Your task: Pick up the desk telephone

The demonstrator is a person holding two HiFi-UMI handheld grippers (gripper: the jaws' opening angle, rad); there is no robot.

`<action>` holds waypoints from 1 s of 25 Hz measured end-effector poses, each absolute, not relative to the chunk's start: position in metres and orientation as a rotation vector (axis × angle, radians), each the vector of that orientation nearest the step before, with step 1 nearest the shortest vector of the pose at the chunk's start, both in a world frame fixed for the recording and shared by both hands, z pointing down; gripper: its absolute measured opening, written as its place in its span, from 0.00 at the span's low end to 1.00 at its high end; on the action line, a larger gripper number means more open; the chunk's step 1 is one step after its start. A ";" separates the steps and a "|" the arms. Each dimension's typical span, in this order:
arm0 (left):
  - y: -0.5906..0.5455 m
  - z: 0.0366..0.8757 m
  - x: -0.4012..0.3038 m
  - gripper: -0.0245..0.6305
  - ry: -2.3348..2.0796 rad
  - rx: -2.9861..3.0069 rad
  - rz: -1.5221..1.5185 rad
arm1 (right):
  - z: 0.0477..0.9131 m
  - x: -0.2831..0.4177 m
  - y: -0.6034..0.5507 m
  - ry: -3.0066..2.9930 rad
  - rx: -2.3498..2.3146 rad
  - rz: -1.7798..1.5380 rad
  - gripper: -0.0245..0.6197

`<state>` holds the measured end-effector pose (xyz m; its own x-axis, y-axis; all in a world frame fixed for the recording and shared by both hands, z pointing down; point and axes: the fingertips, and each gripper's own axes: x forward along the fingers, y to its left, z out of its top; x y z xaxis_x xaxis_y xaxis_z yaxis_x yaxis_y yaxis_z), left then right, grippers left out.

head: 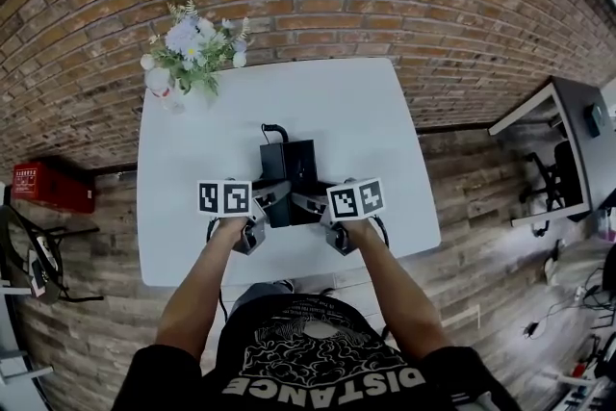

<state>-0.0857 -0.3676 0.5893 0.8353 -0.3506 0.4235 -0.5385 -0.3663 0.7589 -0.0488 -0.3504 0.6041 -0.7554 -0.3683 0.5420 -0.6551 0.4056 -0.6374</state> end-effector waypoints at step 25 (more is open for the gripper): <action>-0.377 0.458 -0.090 0.35 -0.820 2.268 0.086 | 0.475 -0.051 -0.366 -2.632 0.971 0.912 0.46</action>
<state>-0.0899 -0.3770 0.4577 0.7961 -0.5340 0.2846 -0.5813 -0.5445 0.6046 -0.0507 -0.3660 0.4753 -0.7669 -0.5234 0.3714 -0.6410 0.5956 -0.4842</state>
